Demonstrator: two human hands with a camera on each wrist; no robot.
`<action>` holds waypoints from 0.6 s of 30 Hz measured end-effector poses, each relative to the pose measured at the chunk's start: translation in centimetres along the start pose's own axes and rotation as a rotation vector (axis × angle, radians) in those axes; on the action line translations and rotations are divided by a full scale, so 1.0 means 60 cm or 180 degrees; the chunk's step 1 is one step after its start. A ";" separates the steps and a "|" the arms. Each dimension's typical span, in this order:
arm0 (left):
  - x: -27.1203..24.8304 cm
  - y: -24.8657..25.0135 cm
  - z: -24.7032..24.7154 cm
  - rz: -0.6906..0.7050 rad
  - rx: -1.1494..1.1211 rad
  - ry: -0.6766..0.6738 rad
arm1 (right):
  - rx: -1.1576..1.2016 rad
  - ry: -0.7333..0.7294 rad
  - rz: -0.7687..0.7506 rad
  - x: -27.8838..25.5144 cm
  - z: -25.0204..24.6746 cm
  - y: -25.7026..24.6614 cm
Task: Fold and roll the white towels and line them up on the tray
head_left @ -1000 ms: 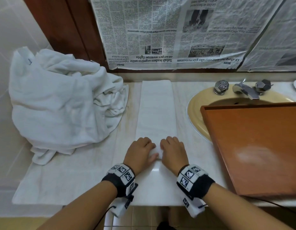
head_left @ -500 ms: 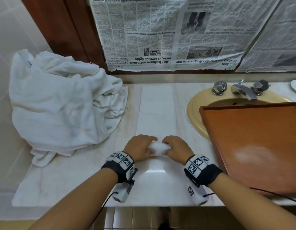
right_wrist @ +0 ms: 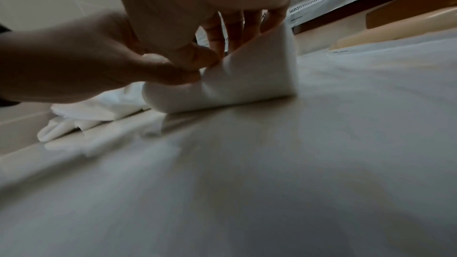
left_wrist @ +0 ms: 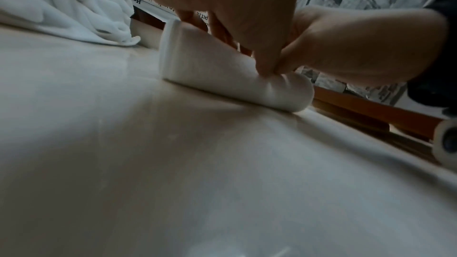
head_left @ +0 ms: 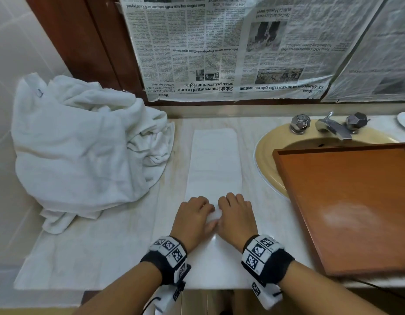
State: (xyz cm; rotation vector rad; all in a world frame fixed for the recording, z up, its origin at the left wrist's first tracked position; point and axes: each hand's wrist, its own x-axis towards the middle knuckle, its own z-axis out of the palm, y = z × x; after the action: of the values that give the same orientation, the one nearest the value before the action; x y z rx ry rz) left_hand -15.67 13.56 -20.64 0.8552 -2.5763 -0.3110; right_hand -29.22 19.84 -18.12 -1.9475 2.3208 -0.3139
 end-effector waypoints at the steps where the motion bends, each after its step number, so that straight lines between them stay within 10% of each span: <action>1: -0.005 -0.003 0.004 0.0061 0.0020 0.0024 | -0.0019 0.0003 -0.0010 -0.004 0.004 0.002; 10: 0.038 -0.036 -0.021 0.0174 0.0088 -0.0667 | 0.0068 -0.0466 -0.0171 0.026 -0.013 0.034; 15: 0.067 -0.041 -0.060 -0.0891 -0.0934 -0.1777 | 0.1516 -0.1198 0.0596 0.039 -0.048 0.058; 18: 0.076 -0.047 -0.051 -0.1277 -0.1223 -0.1671 | 0.1987 -0.1343 0.0964 0.054 -0.048 0.066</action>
State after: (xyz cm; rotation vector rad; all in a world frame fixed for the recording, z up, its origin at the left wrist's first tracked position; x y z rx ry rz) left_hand -16.15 8.30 -17.45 1.2616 -2.6212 -1.2496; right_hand -34.18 17.59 -15.99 -1.2123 1.8948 -0.4724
